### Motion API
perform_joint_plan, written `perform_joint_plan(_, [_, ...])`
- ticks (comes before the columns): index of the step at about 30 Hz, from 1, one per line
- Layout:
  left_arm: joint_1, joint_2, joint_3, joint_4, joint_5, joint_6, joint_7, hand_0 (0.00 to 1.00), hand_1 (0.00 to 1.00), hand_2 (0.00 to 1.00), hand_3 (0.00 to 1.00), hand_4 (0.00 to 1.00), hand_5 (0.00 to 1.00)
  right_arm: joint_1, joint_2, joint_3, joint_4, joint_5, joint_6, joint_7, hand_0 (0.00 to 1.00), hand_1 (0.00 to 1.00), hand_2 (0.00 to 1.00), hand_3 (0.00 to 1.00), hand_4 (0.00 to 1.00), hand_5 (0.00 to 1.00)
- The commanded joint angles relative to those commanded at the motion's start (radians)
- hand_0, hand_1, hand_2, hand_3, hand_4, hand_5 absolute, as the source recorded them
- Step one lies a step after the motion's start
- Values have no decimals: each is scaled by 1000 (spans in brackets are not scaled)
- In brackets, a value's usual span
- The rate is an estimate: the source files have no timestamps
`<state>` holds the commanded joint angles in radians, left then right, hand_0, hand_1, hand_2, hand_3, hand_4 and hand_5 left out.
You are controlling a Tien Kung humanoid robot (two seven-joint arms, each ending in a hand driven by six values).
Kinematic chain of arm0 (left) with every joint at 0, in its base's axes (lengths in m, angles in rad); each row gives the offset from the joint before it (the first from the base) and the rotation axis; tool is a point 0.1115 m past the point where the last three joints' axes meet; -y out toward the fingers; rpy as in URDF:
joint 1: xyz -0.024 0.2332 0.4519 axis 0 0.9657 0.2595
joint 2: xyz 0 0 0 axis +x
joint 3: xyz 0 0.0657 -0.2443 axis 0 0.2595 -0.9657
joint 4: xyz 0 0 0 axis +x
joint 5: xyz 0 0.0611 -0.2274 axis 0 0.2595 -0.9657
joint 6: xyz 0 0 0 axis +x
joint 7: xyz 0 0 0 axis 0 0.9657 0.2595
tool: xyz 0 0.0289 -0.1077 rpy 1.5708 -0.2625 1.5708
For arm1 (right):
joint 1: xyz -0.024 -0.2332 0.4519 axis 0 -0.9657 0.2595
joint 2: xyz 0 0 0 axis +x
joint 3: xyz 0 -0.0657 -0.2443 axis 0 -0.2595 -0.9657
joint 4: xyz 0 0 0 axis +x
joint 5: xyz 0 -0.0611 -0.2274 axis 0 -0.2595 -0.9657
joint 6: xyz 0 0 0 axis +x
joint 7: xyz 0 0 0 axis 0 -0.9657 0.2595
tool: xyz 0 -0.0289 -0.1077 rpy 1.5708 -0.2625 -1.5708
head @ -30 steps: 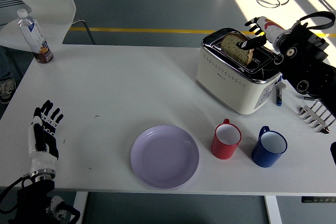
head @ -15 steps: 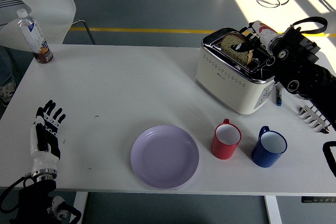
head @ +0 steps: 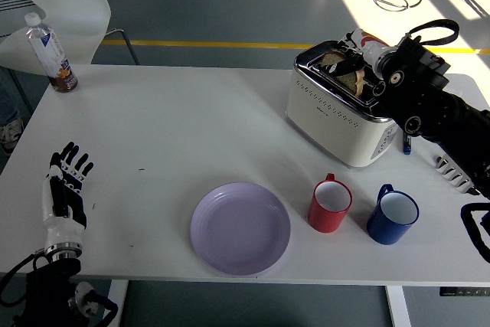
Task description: Push plate across desktop,pick up the break from the machine,place the break in the plate
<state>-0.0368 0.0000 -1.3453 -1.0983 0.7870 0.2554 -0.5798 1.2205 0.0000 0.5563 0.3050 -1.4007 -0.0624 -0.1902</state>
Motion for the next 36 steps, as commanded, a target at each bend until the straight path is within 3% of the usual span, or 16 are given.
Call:
perform_joint_plan(17, [-7, 0, -6, 1, -1, -1, -1, 762, 803, 889, 794, 519, 998, 15, 0, -45, -11, -3, 1, -8, 394, 440, 453, 591, 711, 308])
perform_joint_plan(18, [-7, 0, -5, 1, -1, -1, -1, 763, 803, 889, 793, 517, 998, 15, 0, -45, -11, -3, -1, -8, 357, 415, 447, 541, 656, 280])
perform_joint_plan(23, [-9, 0, -10, 3, -2, -1, -1, 763, 803, 889, 793, 517, 998, 17, 0, -52, -11, -8, -14, -8, 357, 415, 447, 541, 656, 280])
perform_joint_plan(24, [-9, 0, -10, 3, -2, -1, -1, 764, 802, 889, 794, 517, 998, 17, 0, -54, -11, -7, -14, -8, 305, 365, 439, 517, 546, 190])
perform_joint_plan(35, [-7, 0, -13, 3, -3, -1, -1, 765, 804, 890, 795, 516, 998, 13, 0, -78, -10, 3, -2, -16, 283, 348, 430, 506, 523, 154])
perform_joint_plan(36, [-7, 0, -13, 3, -3, -1, -1, 765, 803, 890, 796, 516, 998, 13, 0, -79, -10, 4, -2, -16, 284, 350, 428, 504, 488, 137])
